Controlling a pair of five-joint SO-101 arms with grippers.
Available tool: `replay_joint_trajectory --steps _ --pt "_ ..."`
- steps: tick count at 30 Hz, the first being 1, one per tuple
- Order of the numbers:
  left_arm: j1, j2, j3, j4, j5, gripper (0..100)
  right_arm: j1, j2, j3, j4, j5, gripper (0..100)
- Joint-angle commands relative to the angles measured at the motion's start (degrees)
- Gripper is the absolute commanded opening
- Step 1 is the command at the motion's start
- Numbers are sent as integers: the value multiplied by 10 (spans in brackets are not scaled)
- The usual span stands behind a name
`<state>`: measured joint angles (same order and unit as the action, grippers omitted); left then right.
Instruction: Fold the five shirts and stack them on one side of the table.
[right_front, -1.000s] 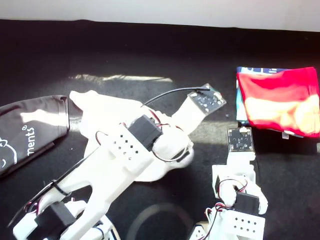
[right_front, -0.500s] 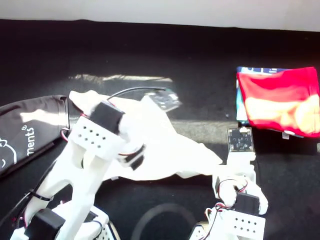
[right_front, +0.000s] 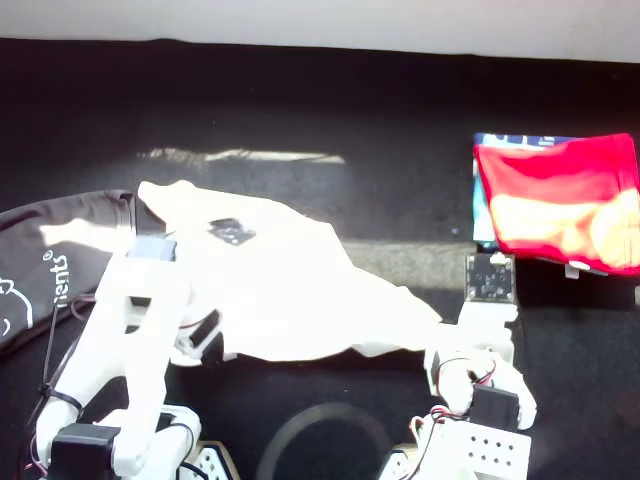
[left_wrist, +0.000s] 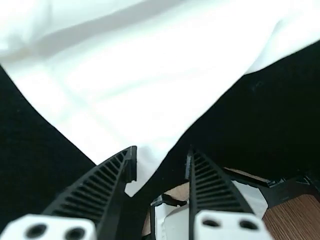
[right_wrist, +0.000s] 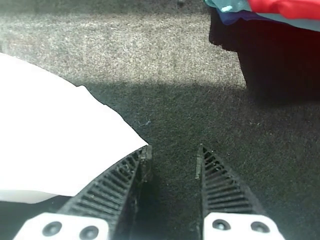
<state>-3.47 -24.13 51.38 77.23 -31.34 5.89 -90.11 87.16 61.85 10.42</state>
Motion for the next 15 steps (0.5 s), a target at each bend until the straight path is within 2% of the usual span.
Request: replay_joint_trajectory --steps 1,5,11,15 --pt "-46 -17 30 -84 -5 171 -26 -1 -1 -4 -6 149" --pt "-91 -13 68 -168 -33 171 -44 -1 -1 -5 -6 149" --pt "-100 -13 124 -216 -37 171 -45 -1 0 -6 -7 149" --pt "-100 -13 124 -217 -36 169 -45 -1 25 -15 -7 149"
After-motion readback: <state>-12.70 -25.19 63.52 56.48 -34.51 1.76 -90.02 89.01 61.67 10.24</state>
